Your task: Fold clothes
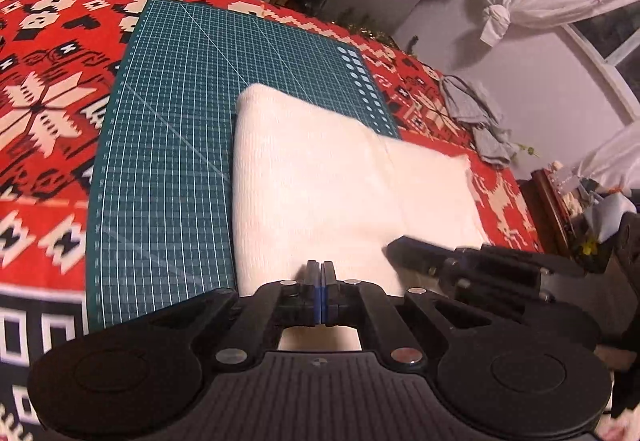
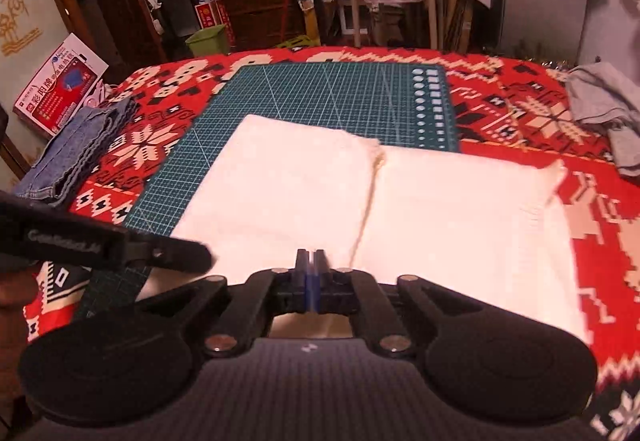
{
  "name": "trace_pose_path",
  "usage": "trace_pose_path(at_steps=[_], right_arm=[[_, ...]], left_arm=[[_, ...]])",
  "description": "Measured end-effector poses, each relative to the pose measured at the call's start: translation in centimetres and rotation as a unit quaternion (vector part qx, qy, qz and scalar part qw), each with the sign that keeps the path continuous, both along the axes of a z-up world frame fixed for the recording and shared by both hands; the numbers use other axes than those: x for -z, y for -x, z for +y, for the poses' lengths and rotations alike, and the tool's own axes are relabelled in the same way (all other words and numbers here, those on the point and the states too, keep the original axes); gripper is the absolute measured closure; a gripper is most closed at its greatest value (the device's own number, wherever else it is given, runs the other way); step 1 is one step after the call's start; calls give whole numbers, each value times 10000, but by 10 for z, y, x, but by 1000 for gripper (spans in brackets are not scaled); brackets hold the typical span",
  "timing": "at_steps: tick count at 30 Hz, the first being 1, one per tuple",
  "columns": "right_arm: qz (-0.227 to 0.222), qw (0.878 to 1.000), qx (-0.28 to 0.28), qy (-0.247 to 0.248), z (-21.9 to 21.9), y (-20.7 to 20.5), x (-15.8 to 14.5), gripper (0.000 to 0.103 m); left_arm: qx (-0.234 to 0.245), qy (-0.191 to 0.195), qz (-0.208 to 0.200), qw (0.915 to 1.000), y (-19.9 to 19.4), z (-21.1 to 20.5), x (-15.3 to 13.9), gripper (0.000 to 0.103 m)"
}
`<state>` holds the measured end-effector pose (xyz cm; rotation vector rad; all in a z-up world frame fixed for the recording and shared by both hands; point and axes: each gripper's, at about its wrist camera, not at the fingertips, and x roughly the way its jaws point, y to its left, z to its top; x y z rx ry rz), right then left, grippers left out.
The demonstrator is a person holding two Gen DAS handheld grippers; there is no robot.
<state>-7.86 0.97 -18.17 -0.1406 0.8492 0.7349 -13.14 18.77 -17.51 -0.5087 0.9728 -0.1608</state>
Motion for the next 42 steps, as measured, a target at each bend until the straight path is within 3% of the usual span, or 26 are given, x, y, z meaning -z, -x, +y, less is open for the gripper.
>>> trace_pose_path(at_steps=[7, 14, 21, 25, 33, 42], right_arm=[[34, 9992, -360, 188, 12, 31, 5, 101], [14, 9995, -227, 226, -19, 40, 10, 103], [75, 9997, -222, -3, -17, 54, -5, 100], [-22, 9989, -389, 268, -5, 65, 2, 100], [119, 9994, -152, 275, -27, 67, 5, 102], [229, 9992, 240, 233, -48, 59, 5, 99]], left_arm=[[63, -143, 22, 9999, 17, -11, 5, 101], [38, -156, 43, 9999, 32, -12, 6, 101], [150, -112, 68, 9998, 39, -21, 6, 101], [244, -93, 67, 9996, 40, -27, 8, 101], [221, 49, 20, 9997, 55, -25, 3, 101], [254, 144, -69, 9995, 42, -33, -6, 101]])
